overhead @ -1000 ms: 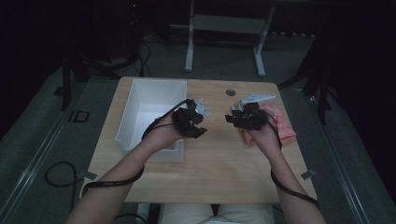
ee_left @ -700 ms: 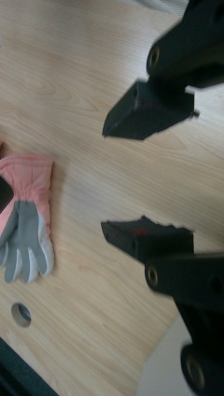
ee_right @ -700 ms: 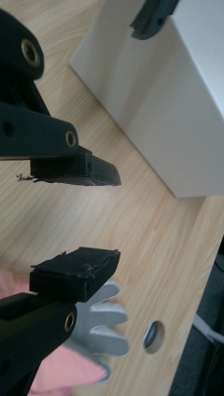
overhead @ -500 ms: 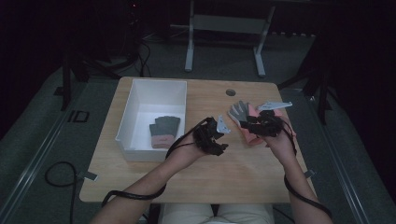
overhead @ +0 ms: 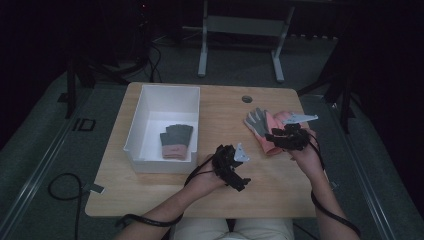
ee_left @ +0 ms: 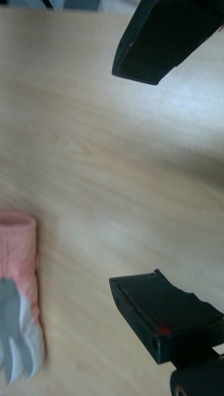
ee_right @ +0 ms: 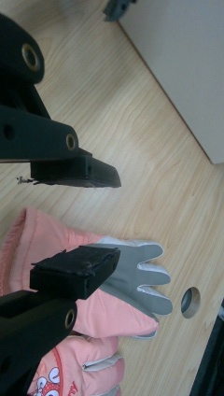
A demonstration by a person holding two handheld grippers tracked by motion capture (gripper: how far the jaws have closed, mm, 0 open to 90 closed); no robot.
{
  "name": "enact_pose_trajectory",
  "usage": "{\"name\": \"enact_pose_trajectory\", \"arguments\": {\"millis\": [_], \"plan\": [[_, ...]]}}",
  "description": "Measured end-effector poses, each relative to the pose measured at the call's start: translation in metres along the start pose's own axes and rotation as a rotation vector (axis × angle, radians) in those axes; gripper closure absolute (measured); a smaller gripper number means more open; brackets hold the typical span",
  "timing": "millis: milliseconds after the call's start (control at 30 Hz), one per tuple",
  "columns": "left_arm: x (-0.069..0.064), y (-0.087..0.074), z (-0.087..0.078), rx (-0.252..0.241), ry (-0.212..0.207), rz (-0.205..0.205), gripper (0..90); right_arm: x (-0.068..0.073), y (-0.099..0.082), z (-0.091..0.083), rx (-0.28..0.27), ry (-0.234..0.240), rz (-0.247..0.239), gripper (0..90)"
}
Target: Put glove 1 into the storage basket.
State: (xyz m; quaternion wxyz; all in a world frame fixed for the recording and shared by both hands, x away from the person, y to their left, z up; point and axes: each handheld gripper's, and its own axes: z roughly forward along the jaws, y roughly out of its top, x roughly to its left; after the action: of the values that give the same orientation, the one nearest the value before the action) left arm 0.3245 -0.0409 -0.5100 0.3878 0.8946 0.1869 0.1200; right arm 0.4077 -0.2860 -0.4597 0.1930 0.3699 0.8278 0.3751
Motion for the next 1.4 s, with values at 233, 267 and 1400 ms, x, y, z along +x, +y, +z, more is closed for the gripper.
{"name": "enact_pose_trajectory", "arguments": {"millis": [233, 267, 1400], "plan": [[-0.011, -0.03, 0.0, -0.09, 0.005, -0.01, 1.8, -0.017, -0.005, 0.011, 0.027, -0.039, 0.006, 65.5], [-0.012, -0.034, -0.001, -0.092, 0.007, -0.003, 1.8, -0.019, -0.005, 0.014, 0.03, -0.042, 0.008, 66.4], [-0.036, -0.084, -0.011, -0.151, 0.061, -0.004, 0.6, -0.041, -0.003, 0.112, 0.187, -0.175, 0.099, 88.1]]}}
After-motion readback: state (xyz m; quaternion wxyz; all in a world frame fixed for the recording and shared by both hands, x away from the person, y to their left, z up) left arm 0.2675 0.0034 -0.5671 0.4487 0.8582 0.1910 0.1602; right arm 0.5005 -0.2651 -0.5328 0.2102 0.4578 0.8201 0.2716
